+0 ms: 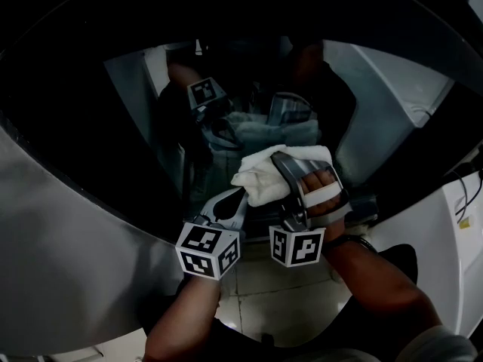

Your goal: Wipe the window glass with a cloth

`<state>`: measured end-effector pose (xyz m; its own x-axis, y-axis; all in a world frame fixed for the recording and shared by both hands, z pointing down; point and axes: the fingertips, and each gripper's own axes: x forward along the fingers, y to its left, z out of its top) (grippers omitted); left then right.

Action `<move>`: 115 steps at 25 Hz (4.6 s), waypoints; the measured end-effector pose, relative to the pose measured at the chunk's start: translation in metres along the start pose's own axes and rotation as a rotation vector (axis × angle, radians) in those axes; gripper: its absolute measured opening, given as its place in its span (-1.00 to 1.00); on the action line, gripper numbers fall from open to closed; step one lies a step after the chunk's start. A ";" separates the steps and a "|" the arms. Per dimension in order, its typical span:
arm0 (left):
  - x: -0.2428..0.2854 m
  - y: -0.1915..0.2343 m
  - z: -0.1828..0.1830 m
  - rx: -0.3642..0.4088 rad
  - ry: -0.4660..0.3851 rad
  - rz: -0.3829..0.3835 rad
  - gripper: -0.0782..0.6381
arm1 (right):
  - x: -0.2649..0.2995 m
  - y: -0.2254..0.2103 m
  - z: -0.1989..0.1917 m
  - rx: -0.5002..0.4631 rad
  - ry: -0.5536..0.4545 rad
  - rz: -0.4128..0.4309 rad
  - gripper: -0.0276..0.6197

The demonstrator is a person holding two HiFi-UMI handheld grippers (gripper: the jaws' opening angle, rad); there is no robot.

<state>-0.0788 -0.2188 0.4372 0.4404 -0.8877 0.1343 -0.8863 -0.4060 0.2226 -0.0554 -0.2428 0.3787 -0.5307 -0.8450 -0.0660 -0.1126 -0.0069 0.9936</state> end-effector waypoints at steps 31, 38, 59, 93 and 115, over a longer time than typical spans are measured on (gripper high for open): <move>0.003 0.010 -0.005 0.019 0.024 0.036 -0.73 | 0.000 0.074 -0.013 0.049 0.021 0.139 -0.59; 0.001 0.011 -0.007 0.019 0.040 0.033 -0.73 | -0.001 0.086 -0.012 0.046 0.026 0.164 -0.59; 0.000 0.007 -0.003 0.021 0.037 0.029 -0.73 | -0.007 0.152 -0.028 0.025 0.077 0.309 -0.56; 0.006 0.011 0.002 0.013 0.061 0.008 -0.73 | -0.045 0.136 -0.043 0.842 0.043 0.480 -0.55; -0.001 -0.012 0.003 0.045 0.136 -0.095 -0.73 | -0.072 0.038 -0.226 1.474 0.368 -0.207 -0.55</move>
<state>-0.0695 -0.2135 0.4313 0.5354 -0.8085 0.2444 -0.8437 -0.4991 0.1975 0.1683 -0.3031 0.4418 -0.1953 -0.9790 0.0587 -0.9807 0.1947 -0.0167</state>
